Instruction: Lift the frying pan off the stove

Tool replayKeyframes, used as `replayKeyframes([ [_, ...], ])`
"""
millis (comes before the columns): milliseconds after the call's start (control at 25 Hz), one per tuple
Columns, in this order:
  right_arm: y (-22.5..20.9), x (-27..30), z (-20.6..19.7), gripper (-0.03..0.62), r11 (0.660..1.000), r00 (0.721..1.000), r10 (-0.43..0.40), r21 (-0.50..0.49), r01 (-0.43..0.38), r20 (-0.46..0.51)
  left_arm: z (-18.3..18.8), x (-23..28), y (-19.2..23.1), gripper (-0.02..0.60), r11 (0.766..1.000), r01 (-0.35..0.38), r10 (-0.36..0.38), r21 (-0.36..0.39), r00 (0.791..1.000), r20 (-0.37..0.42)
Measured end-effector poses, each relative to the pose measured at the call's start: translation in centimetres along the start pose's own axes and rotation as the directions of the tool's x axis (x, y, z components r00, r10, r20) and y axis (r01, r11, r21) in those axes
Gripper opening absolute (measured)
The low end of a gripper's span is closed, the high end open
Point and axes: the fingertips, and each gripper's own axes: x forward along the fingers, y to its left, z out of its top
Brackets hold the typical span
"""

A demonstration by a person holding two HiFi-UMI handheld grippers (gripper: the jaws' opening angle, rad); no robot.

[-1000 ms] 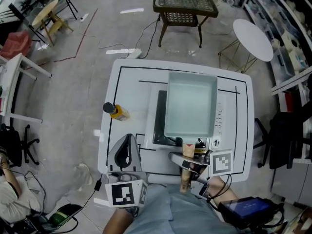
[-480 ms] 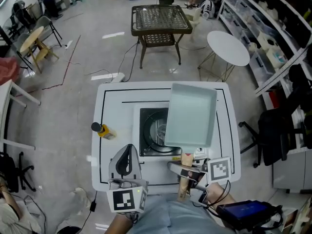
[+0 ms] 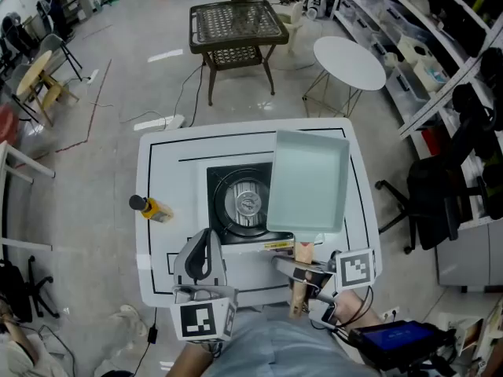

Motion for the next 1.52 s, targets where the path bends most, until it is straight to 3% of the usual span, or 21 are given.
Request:
replayKeyframes([
  [1520,0.0,-1.3,-0.2,0.051,1.0,1.0,0.018,-0.018,-0.018,-0.01,-0.2,-0.1,-1.1,0.017,1.0,-0.002,0.002,0.003,1.0,-0.007],
])
